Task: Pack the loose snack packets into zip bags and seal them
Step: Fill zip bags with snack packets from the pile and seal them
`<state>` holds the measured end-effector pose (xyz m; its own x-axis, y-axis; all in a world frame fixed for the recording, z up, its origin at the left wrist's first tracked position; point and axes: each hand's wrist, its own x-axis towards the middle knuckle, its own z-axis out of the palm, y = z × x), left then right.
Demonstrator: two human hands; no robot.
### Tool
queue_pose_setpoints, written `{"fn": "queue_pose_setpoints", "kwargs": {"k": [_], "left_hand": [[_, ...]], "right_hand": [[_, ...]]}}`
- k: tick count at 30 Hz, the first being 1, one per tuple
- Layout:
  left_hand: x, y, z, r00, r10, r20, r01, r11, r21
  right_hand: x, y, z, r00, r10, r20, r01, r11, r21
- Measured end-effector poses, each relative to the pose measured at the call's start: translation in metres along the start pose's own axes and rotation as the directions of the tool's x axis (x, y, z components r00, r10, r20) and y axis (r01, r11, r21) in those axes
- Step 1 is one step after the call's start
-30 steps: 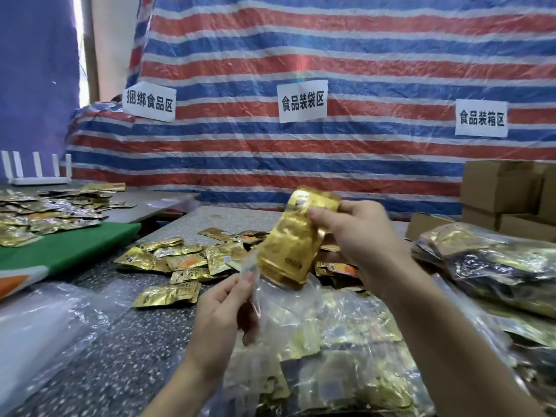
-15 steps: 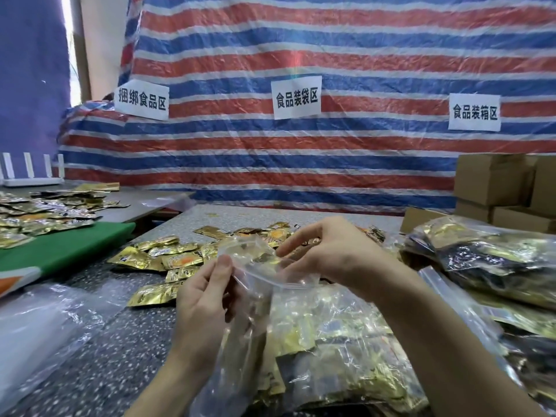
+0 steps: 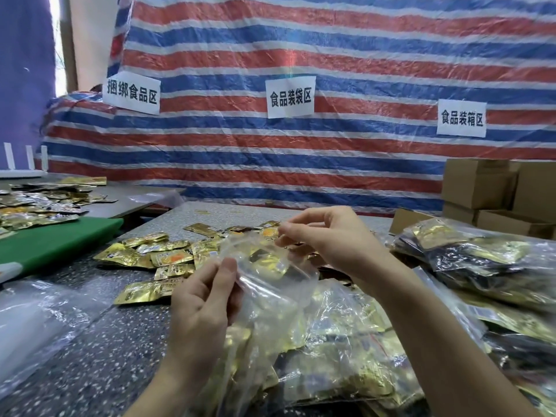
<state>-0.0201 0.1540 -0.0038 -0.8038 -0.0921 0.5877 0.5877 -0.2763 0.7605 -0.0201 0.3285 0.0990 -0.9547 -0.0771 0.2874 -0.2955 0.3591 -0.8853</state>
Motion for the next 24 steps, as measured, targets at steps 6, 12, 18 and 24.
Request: {"fn": "queue_pose_setpoints", "kwargs": {"k": [6,12,18,24], "left_hand": [[-0.002,-0.004,-0.001,0.998,-0.041,0.039,0.041,0.999,0.013],[0.001,-0.008,-0.003,0.997,-0.043,0.058,0.044,0.999,-0.009],[0.003,-0.011,-0.004,0.998,-0.028,0.049,0.028,1.0,-0.007],[0.0,-0.007,0.0,0.998,0.032,0.055,-0.034,0.999,0.021]], "right_hand": [[0.046,0.046,-0.023,0.977,0.089,-0.196,-0.167,0.888,-0.429],[0.108,0.113,-0.038,0.976,0.157,-0.15,-0.207,0.47,-0.858],[0.139,0.146,-0.035,0.962,0.263,-0.069,-0.13,0.219,-0.967],[0.148,0.149,-0.025,0.935,0.349,-0.066,-0.215,0.409,-0.887]]}}
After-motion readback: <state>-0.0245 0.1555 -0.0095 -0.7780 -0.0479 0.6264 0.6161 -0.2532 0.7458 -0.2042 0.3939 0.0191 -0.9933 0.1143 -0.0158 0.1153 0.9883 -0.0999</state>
